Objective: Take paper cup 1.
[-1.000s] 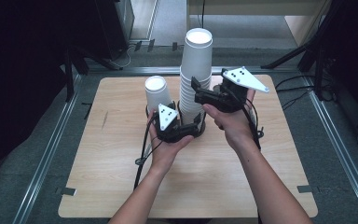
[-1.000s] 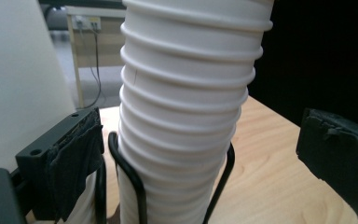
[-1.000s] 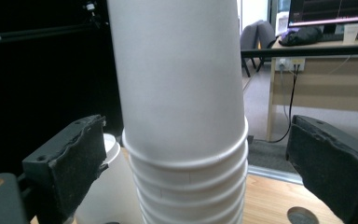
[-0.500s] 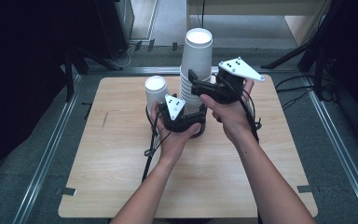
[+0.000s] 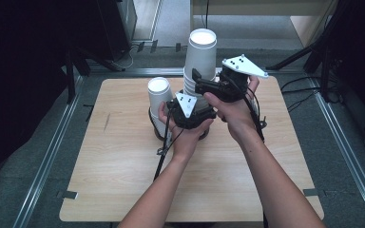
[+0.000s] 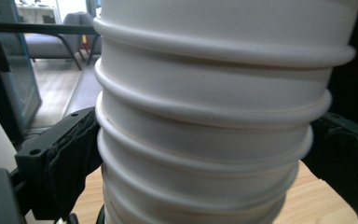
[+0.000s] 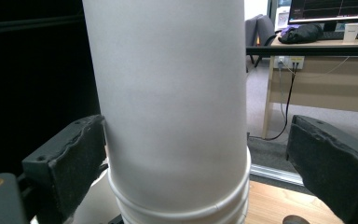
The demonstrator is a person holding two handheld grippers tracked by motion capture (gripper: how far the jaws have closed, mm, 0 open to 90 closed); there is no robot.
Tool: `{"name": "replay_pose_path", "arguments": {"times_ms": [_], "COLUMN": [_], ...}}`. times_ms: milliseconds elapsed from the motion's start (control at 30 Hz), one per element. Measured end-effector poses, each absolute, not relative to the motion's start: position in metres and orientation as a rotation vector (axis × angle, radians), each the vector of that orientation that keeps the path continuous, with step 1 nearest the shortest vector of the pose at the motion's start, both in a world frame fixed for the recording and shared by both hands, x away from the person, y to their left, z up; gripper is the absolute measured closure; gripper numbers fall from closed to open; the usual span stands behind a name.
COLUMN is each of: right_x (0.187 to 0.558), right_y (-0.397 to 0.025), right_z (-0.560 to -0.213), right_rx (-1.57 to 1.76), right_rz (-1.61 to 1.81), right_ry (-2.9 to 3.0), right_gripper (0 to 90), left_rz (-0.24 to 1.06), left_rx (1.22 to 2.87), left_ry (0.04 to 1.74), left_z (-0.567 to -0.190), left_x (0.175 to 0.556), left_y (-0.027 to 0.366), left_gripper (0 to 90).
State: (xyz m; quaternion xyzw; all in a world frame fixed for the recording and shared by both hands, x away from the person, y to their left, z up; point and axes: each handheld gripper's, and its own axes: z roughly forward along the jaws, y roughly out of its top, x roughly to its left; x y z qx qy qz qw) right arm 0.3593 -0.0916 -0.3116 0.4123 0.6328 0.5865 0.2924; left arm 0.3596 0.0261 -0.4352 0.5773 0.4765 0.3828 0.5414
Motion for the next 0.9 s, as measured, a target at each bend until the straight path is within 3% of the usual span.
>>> {"name": "replay_pose_path", "arguments": {"times_ms": [267,900], "right_x": [0.369,0.379], "right_y": [-0.080,-0.069], "right_z": [-0.314,-0.316], "right_rx": [1.100,1.038], "right_rz": [1.554,1.519], "right_ry": [1.694,1.708], "right_gripper": [4.8,11.8], "left_rz": [0.961,0.931], "left_rx": [1.400,1.400], "left_ry": [1.131,1.160], "left_z": [-0.440,-0.438], "left_x": [0.365,0.364], "left_y": [0.022,0.023], "left_gripper": [1.9,3.1]}}
